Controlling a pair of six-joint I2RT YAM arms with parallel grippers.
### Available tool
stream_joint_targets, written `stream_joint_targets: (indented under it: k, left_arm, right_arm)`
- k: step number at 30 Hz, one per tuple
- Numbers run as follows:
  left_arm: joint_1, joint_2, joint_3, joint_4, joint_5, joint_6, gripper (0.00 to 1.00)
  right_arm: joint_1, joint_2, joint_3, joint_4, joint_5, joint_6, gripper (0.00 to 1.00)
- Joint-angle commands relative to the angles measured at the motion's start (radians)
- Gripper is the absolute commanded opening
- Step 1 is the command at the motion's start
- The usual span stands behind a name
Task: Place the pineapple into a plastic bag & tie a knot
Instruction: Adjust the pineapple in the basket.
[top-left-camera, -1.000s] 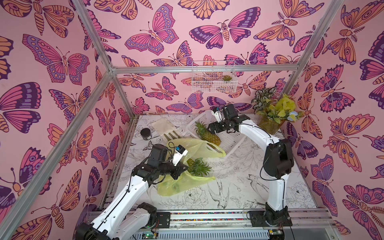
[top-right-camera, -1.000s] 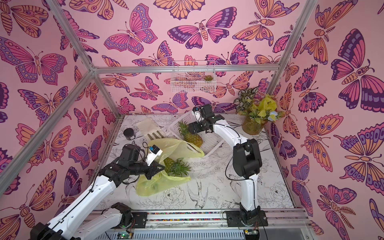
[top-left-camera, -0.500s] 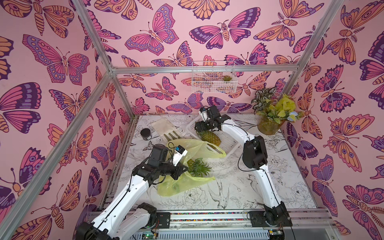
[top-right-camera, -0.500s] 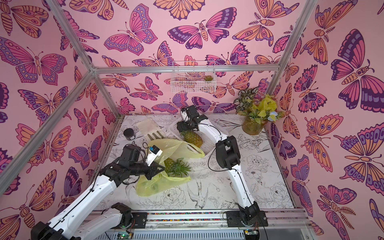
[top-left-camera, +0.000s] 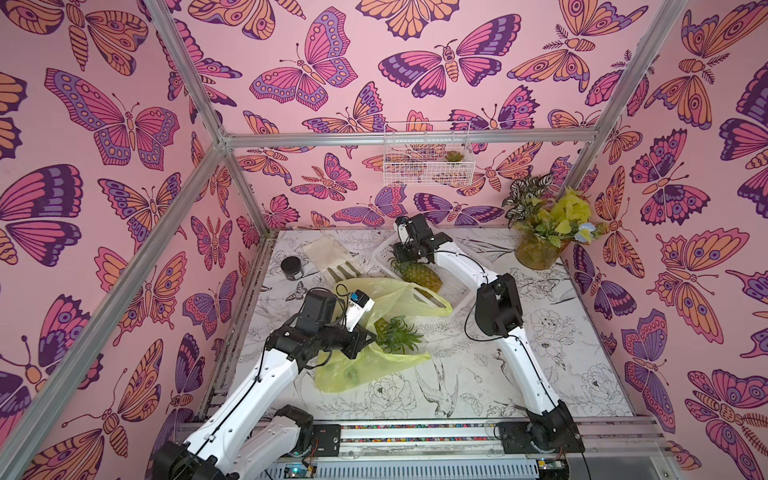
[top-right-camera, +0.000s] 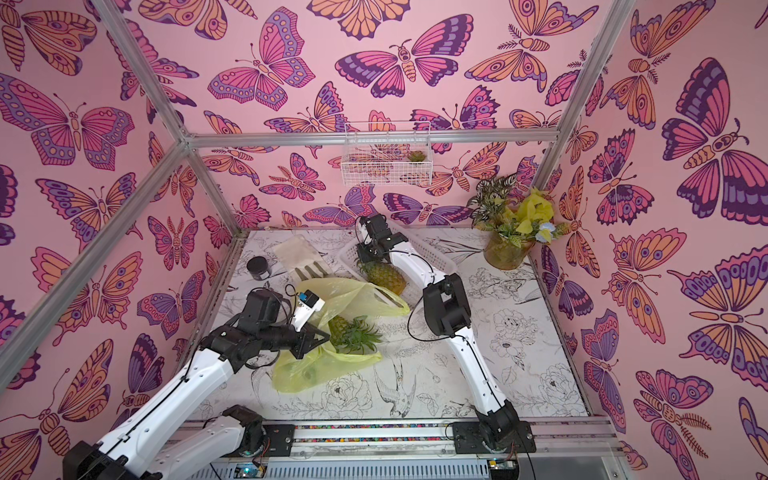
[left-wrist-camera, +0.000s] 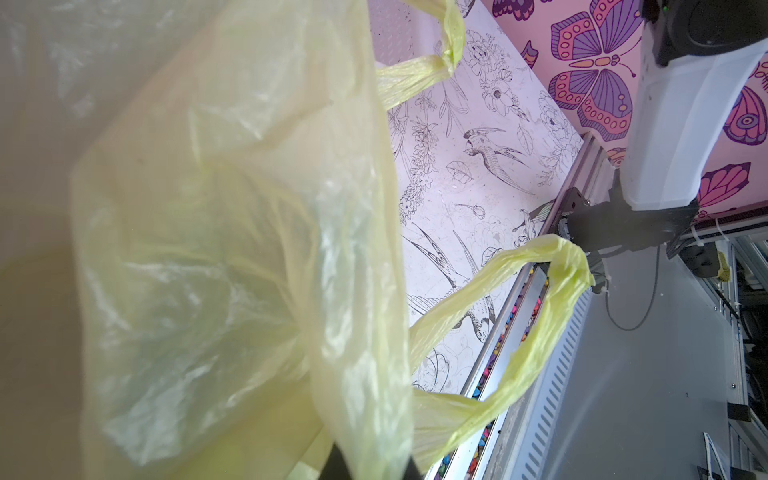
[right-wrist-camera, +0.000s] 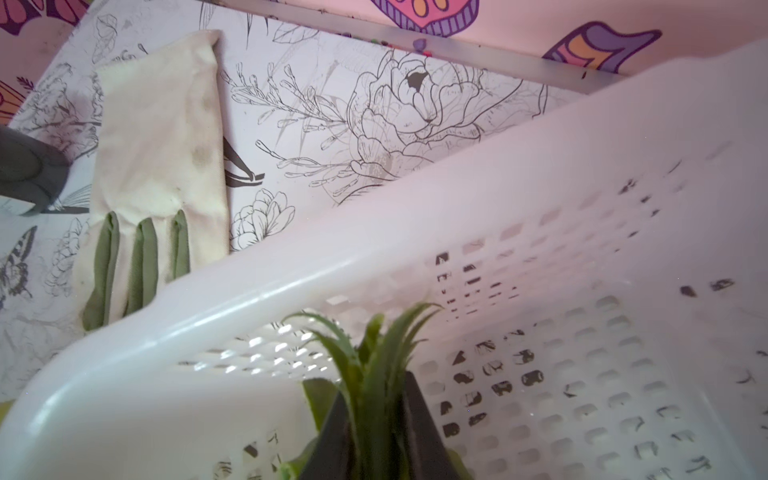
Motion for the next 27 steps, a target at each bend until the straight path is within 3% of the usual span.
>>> stream_joint_targets:
  k: [1, 8, 12, 15, 21, 27]
  left_arm:
    - [0.000, -0.017, -0.007, -0.025, -0.018, -0.010, 0.00]
    - [0.000, -0.033, -0.013, -0.023, -0.049, -0.007, 0.00]
    - [0.000, -0.044, -0.019, -0.015, -0.064, -0.006, 0.00]
    - [0.000, -0.054, -0.030, -0.001, -0.071, -0.008, 0.00]
    - [0.000, -0.070, -0.054, 0.027, -0.075, -0.015, 0.00]
    - [0.000, -0.087, -0.061, 0.029, -0.079, -0.011, 0.00]
  right_arm:
    - [0.004, -0.131, -0.046, 0.054, -0.014, 0.006, 0.00]
    - [-0.016, -0.363, -0.262, 0.226, -0.056, 0.030, 0.00]
    - [-0.023, -0.533, -0.565, 0.569, -0.017, 0.028, 0.00]
    - [-0.030, -0.591, -0.703, 0.755, 0.036, -0.016, 0.00]
    - [-0.065, -0.530, -0.842, 1.192, 0.069, 0.038, 0.00]
    - [-0.068, -0.431, -0.890, 1.426, 0.109, -0.009, 0.00]
